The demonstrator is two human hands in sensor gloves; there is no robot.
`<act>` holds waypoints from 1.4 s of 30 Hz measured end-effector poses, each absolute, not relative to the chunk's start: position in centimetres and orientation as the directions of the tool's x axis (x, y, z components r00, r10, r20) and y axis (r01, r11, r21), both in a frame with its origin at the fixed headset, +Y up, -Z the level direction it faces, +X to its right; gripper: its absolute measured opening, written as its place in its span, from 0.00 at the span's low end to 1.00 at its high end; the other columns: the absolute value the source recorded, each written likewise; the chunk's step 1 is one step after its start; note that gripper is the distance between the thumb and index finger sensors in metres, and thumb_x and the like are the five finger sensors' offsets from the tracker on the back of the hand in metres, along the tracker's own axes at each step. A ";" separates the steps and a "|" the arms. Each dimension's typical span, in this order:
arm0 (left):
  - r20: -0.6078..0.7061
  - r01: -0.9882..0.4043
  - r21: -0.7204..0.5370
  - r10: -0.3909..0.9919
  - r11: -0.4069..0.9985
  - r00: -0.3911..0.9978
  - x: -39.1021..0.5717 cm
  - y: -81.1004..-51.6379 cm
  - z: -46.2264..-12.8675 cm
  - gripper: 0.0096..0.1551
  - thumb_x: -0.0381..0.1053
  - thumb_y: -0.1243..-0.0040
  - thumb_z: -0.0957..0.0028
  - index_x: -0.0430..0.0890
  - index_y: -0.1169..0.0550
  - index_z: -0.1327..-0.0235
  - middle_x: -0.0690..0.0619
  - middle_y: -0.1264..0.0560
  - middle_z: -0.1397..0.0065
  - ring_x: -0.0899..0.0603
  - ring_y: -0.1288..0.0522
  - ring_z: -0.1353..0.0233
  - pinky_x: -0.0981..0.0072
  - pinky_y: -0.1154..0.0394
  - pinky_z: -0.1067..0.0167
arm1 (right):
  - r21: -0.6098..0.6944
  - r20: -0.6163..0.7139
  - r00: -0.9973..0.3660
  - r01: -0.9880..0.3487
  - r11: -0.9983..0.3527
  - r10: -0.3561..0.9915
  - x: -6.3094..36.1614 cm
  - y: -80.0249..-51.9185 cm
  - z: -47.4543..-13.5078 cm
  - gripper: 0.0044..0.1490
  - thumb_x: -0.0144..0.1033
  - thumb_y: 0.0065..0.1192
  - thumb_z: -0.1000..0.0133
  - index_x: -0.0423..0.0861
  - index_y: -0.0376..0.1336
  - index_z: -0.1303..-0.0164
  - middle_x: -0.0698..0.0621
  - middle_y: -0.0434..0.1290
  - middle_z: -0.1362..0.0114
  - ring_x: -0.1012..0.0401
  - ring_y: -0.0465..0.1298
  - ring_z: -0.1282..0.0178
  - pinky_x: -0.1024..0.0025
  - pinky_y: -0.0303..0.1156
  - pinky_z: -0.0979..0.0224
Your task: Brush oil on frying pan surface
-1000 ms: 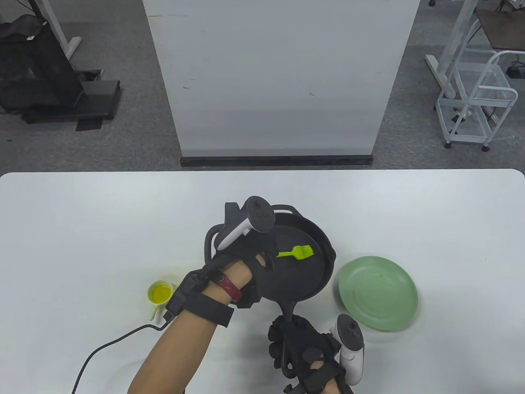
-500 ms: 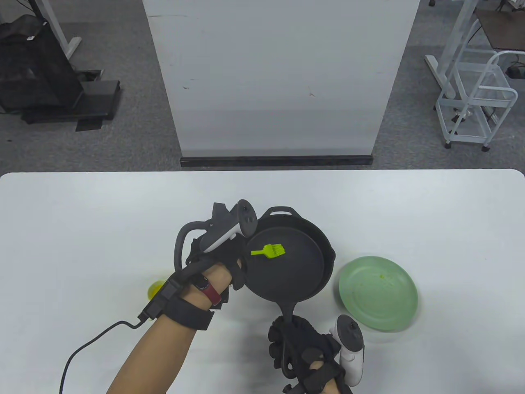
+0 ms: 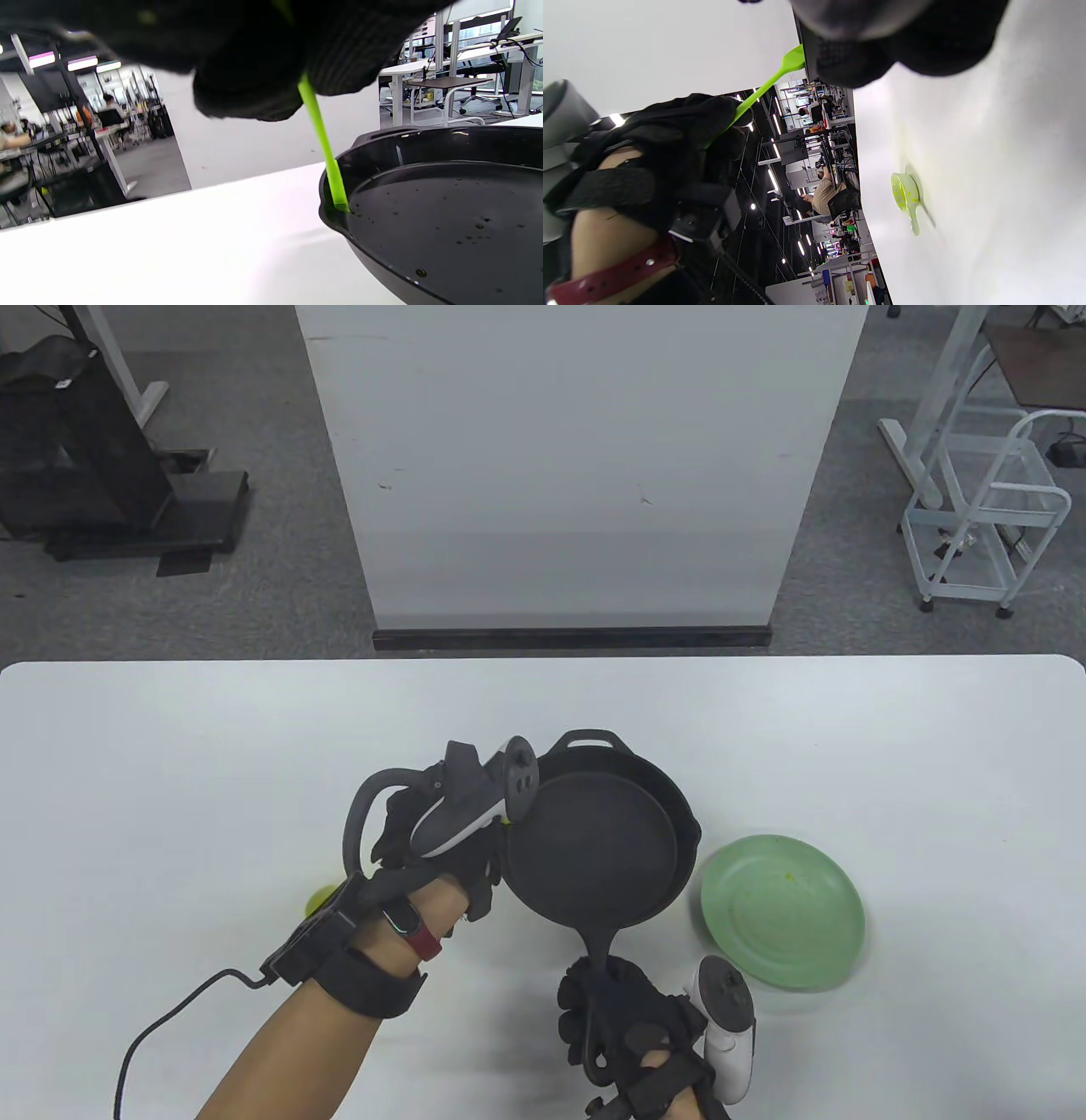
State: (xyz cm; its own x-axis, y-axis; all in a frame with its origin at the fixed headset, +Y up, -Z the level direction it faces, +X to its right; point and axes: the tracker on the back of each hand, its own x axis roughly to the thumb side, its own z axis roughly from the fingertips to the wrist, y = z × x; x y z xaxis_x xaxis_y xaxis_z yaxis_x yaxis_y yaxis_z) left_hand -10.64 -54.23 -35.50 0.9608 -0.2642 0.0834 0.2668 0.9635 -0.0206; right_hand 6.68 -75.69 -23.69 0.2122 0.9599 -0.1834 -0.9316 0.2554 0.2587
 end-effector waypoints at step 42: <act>0.198 -0.410 -0.432 0.528 0.803 0.826 -8.2 -58.6 -37.5 0.25 0.52 0.40 0.49 0.43 0.20 0.42 0.50 0.15 0.61 0.47 0.19 0.76 0.56 0.20 0.76 | 0.266 -0.169 0.221 -0.928 0.260 0.960 6.9 -75.7 -23.9 0.35 0.43 0.50 0.45 0.31 0.52 0.40 0.35 0.66 0.42 0.59 0.78 0.61 0.72 0.80 0.63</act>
State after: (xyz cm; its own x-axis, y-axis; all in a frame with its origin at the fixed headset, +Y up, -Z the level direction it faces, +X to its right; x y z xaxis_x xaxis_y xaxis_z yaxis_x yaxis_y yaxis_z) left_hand -8.21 -58.55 -37.52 0.8256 0.5285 0.1975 -0.4105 0.8029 -0.4323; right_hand 6.88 -75.74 -23.86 0.2210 0.9604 -0.1694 -0.9281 0.2605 0.2661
